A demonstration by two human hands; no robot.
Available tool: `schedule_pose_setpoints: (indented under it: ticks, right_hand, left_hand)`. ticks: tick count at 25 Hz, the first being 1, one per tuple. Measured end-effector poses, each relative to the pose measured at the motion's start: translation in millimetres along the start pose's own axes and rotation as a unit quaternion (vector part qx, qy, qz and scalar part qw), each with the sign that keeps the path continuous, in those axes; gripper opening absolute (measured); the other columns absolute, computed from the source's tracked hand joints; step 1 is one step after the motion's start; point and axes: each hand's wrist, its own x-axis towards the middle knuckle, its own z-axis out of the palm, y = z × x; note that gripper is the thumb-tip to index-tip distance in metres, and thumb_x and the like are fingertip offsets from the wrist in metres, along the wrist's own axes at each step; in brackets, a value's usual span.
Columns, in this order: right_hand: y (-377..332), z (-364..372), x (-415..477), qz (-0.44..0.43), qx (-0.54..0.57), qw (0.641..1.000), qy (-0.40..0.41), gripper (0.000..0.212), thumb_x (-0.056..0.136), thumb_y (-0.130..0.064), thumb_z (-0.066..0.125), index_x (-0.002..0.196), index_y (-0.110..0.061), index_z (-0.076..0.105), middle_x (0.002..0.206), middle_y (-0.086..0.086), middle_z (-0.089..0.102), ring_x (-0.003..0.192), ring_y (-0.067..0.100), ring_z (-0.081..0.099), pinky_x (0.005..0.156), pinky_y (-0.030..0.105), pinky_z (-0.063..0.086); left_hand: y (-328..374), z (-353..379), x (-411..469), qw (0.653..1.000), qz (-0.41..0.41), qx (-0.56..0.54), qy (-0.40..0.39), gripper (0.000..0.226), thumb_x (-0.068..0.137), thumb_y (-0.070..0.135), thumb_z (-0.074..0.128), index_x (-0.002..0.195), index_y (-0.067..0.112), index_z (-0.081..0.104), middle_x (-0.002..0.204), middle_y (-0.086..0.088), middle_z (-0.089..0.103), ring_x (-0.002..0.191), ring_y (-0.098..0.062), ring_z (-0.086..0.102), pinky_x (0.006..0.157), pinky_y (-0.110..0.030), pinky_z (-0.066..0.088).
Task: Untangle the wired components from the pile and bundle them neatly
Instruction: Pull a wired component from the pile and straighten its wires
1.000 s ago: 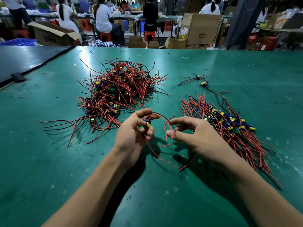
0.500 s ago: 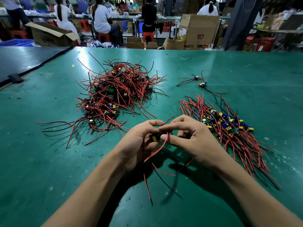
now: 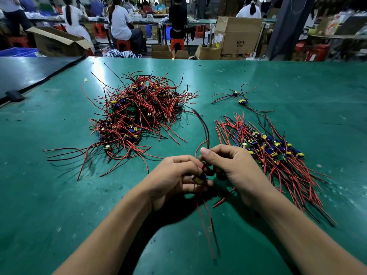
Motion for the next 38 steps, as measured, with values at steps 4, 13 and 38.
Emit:
schedule_pose_setpoints:
  ticks: [4, 13, 38]
  right_hand:
    - [7, 5, -1, 0.004, 0.005, 1.0, 0.008, 0.032, 0.078, -0.046, 0.072, 0.075, -0.014, 0.076, 0.063, 0.008, 0.057, 0.054, 0.012, 0.041, 0.047, 0.022, 0.037]
    - [18, 6, 1, 0.003, -0.076, 0.997, 0.009, 0.025, 0.09, -0.038, 0.072, 0.077, -0.017, 0.076, 0.068, 0.0, 0.07, 0.059, 0.014, 0.061, 0.063, 0.034, 0.053]
    - [14, 15, 1, 0.082, 0.054, 0.995, 0.003, 0.031, 0.095, -0.037, 0.065, 0.093, -0.01, 0.079, 0.075, 0.009, 0.069, 0.064, 0.02, 0.06, 0.052, 0.024, 0.053]
  left_hand:
    - [-2, -1, -1, 0.996, 0.03, 0.071, 0.034, 0.031, 0.086, -0.007, 0.058, 0.065, 0.013, 0.069, 0.082, -0.022, 0.07, 0.067, -0.034, 0.071, 0.066, -0.036, 0.06]
    - [-9, -1, 4, 0.993, 0.06, 0.067, 0.071, 0.011, 0.088, 0.001, 0.063, 0.087, -0.011, 0.063, 0.074, -0.02, 0.067, 0.06, -0.027, 0.069, 0.057, -0.033, 0.058]
    - [-16, 1, 8, 0.991, 0.102, 0.061, 0.054, 0.013, 0.087, 0.009, 0.062, 0.085, -0.003, 0.065, 0.069, -0.011, 0.068, 0.054, -0.02, 0.065, 0.057, -0.027, 0.056]
